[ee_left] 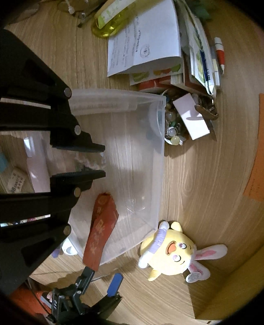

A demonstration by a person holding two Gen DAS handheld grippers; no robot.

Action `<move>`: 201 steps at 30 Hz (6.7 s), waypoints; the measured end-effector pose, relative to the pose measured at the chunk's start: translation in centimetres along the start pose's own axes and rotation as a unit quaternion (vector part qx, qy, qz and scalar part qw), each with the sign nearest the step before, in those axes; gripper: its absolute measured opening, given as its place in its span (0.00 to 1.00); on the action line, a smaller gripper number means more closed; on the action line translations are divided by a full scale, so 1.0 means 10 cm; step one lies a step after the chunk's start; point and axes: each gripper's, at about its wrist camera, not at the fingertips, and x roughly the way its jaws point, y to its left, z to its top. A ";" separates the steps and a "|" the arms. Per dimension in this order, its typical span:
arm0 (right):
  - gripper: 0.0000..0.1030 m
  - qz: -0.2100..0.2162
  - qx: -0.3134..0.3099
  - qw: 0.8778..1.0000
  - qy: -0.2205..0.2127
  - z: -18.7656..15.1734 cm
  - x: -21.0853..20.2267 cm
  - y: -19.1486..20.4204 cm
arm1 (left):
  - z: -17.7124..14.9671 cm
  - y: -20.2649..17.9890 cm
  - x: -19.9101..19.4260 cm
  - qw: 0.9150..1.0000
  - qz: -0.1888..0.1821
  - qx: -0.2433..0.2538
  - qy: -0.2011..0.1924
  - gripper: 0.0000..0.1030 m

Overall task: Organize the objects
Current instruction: 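Lower the braided cord into the clear box and open the left tool, then grasp the white pen with the left tool while the right tool grasps the white tape roll, then drop the white tape roll into the box while the left tool drops the pen in, then grasp the teal tape roll with the left tool while the right tool grasps the purple lipstick, then place the teal tape roll in the box while the right tool places the lipstick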

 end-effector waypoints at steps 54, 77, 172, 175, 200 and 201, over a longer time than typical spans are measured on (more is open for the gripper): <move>0.35 0.024 0.120 0.992 0.031 -0.61 0.06 -0.21 | -1.51 0.35 -0.65 0.998 0.063 0.000 0.001 0.10; 0.35 0.043 0.073 0.994 -0.066 0.09 -0.27 0.11 | -0.97 -0.04 -1.11 0.995 0.026 0.022 -0.093 0.10; 0.23 0.074 0.052 0.996 0.010 -0.55 -0.10 0.38 | -1.00 0.27 -0.59 0.995 0.085 -0.003 -0.048 0.36; 0.23 0.074 0.052 0.996 -0.010 -0.48 -0.20 0.39 | -0.96 0.20 -0.70 0.995 0.079 0.000 -0.065 0.36; 0.23 0.007 0.029 0.994 -0.102 0.45 -0.27 0.31 | -0.15 -0.10 -0.55 0.994 0.046 0.012 -0.100 0.36; 0.23 0.002 0.026 0.995 -0.095 0.47 -0.19 0.31 | -0.14 -0.09 -0.50 0.994 0.047 0.013 -0.095 0.36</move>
